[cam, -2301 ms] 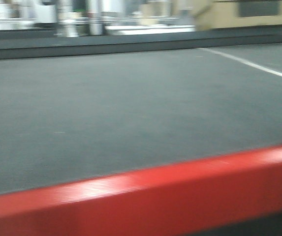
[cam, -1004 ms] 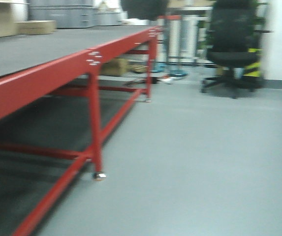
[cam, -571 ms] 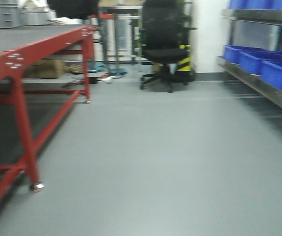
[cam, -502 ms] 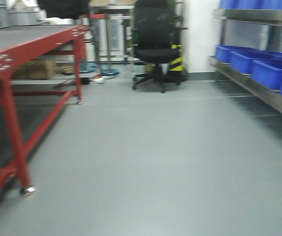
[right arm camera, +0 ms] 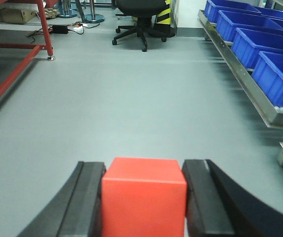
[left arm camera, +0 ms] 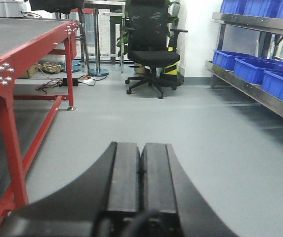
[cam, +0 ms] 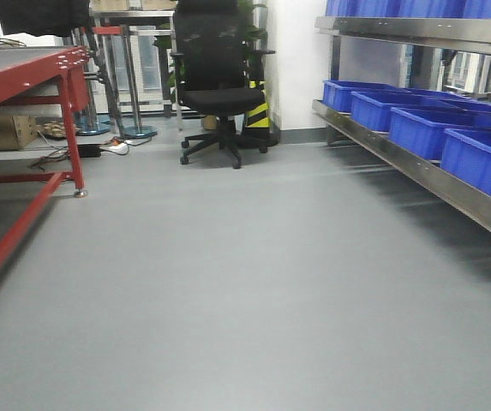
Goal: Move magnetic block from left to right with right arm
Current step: 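Drive the base away from the table holding the cube in the right gripper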
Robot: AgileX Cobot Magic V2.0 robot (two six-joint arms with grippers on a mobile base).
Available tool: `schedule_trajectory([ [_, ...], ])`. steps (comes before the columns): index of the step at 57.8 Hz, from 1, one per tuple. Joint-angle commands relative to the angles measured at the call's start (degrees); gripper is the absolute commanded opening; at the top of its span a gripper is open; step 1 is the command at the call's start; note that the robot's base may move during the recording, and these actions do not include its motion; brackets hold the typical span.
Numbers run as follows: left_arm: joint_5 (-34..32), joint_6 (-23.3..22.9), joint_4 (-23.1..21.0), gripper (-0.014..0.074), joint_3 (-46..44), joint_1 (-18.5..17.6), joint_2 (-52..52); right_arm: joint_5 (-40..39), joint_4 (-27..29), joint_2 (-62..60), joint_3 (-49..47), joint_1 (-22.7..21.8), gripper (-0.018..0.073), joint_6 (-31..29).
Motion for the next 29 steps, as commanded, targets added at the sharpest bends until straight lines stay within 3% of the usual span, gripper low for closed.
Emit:
schedule_trajectory([
  [1, -4.8, -0.3, -0.3, -0.0126, 0.3, -0.1, -0.6, -5.0, -1.0, 0.5, -1.6, -0.2, 0.0195, -0.5],
  [29, -4.8, -0.3, -0.3, -0.0126, 0.3, -0.1, -0.6, -5.0, -1.0, 0.5, -1.6, -0.2, 0.0195, -0.5],
])
